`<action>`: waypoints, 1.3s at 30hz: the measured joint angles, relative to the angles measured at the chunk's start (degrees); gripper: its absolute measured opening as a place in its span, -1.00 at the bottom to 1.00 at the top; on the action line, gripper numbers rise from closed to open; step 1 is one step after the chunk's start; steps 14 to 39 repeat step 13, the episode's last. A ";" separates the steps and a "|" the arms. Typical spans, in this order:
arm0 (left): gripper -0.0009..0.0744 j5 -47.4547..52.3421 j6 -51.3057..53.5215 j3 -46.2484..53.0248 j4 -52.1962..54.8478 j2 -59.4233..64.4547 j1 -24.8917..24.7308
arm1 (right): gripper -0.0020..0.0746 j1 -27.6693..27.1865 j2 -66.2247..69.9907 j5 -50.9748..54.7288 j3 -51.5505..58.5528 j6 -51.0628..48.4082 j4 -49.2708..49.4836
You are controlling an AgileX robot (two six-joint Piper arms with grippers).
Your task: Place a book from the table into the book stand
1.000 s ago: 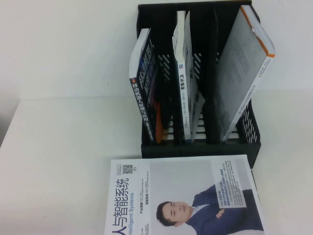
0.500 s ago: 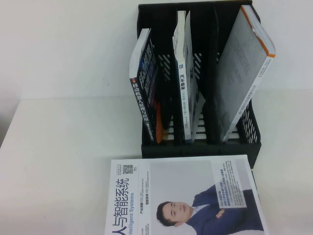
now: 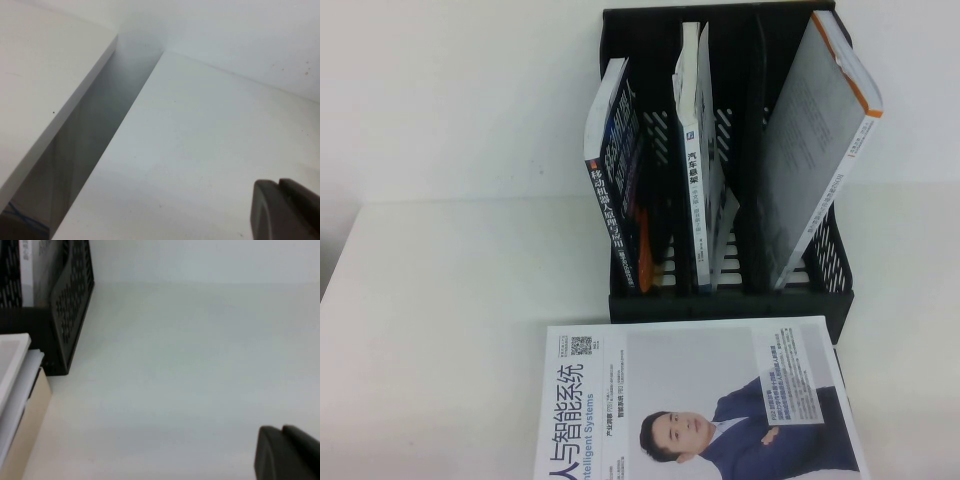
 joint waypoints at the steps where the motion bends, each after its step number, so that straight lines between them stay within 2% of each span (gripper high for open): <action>1: -0.98 0.00 0.00 0.00 0.00 0.00 0.00 | -0.95 0.35 0.00 -0.02 0.02 0.00 0.00; 39: -0.98 0.00 0.00 0.00 0.00 0.00 0.00 | -0.95 1.21 0.00 0.26 0.02 0.08 -0.10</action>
